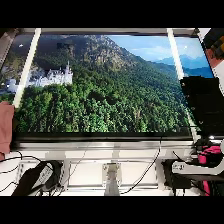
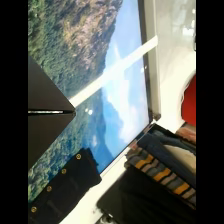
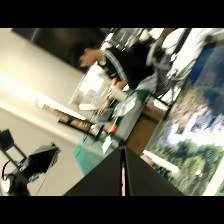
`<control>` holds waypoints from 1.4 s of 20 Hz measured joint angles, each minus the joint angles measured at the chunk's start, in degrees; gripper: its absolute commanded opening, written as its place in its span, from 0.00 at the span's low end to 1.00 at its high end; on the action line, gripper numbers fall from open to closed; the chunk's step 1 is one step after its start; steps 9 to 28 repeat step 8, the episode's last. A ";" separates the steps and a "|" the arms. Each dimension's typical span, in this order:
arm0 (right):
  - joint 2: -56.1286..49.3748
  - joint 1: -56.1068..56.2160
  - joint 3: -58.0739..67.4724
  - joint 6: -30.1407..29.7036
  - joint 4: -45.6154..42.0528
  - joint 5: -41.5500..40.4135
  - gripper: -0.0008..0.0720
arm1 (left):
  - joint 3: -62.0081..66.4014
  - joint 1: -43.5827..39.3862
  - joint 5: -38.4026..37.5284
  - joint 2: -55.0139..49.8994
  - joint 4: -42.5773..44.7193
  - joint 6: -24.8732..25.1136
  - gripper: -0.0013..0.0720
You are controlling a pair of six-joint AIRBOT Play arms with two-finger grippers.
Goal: Fold the clothes and pants, and hang the long-sleeved shirts on hangers.
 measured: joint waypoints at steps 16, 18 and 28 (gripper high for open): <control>0.04 3.69 0.00 -0.13 0.48 -0.35 0.05 | 0.00 0.22 -0.13 0.98 0.02 -0.04 0.04; 0.04 3.69 0.00 -0.13 0.48 -0.35 0.05 | 0.00 0.22 -0.13 0.98 0.02 -0.04 0.04; 0.04 3.69 0.00 -0.13 0.48 -0.35 0.05 | 0.00 0.22 -0.13 0.98 0.02 -0.04 0.04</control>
